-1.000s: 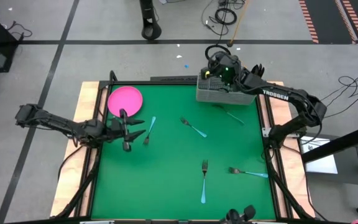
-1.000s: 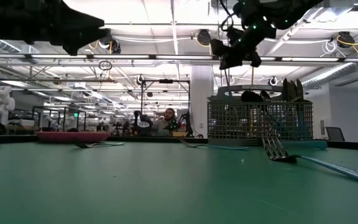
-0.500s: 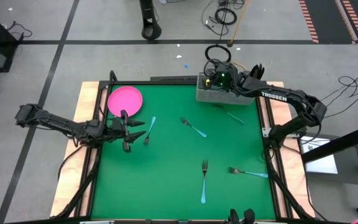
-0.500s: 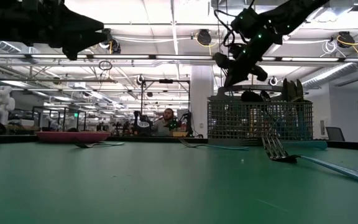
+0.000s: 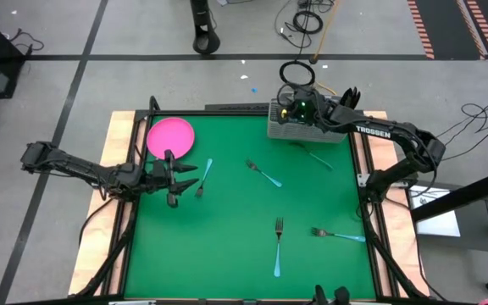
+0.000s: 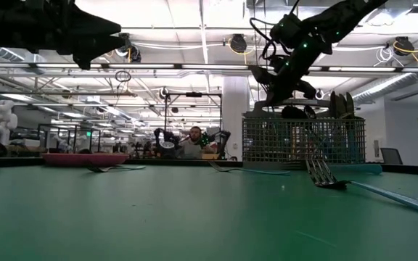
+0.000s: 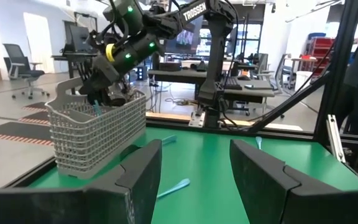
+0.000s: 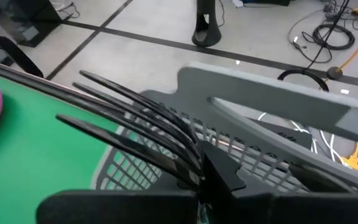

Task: Sort silverware
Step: Put the blue fork into the gray silverware basket

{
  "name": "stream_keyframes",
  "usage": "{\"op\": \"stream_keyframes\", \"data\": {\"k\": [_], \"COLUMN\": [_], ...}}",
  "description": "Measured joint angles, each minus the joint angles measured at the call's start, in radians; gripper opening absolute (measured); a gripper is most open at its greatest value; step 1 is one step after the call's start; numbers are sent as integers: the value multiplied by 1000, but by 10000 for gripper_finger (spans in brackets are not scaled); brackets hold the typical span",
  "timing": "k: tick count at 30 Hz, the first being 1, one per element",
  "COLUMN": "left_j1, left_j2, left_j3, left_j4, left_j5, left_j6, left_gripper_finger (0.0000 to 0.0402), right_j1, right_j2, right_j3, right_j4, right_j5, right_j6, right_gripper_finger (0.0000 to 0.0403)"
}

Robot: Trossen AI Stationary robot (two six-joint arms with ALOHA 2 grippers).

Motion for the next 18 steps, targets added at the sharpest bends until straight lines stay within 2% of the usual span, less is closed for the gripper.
{"op": "stream_keyframes", "data": {"k": [6,12,18], "left_j1": [0,-1,-1], "left_j2": [0,0,0], "left_j3": [0,0,0], "left_j4": [2,13,19], "left_j5": [9,23,30], "left_j6": [-1,-2,-1], "left_gripper_finger": [192,192,192], "right_j1": [1,1,3], "right_j2": [0,-2,-47], "right_j3": [0,14,104], "right_j4": [-43,-69,-156], "right_j5": [53,53,46], "right_j6": [6,5,-36], "right_gripper_finger": [35,105,174]}}
